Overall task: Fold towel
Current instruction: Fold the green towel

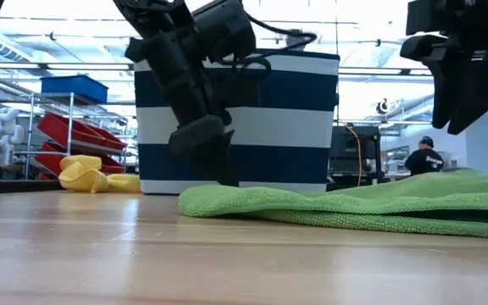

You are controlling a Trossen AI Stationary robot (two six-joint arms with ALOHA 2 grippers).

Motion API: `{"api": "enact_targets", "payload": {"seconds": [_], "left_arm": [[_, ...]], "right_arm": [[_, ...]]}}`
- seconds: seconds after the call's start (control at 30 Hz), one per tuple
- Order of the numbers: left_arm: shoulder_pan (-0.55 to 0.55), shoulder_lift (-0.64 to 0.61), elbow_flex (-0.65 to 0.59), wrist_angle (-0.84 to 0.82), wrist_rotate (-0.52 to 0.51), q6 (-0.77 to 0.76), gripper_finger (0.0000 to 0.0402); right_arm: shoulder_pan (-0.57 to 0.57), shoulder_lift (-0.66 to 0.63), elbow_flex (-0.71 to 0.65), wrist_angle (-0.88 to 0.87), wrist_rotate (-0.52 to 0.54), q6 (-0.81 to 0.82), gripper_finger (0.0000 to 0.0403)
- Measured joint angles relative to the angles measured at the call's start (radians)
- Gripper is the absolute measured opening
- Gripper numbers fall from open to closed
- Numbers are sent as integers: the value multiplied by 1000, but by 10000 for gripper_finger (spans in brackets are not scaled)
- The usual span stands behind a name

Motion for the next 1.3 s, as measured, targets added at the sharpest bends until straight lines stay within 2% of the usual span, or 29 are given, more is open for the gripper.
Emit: {"api": "enact_targets", "payload": {"seconds": [0.1,0.23,0.43,0.53,0.73,0.93,1.07,1.13,1.3], "left_arm": [[-28,-5,17,-1,-38,3,174],[-76,-28,52,0,-21,38,174],[-148,-46,75,34,256,119,174],[-161,-46,75,24,335,125,174],[-145,-43,75,-38,337,70,174],[-128,17,74,-51,381,59,174],[-130,26,74,-35,324,76,174],[-129,26,74,-34,326,78,174],[-101,30,74,-55,353,90,174]], "right_arm": [[0,0,0,-33,1,22,123],[2,0,0,7,-31,19,143],[20,0,0,309,-193,-180,145],[32,0,0,403,-233,-257,140],[32,17,-1,431,-281,-308,135],[43,29,-104,703,-396,-403,135],[41,29,-130,692,-355,-405,135],[42,29,-129,678,-307,-403,135],[33,29,-169,704,-314,-423,135]]}}
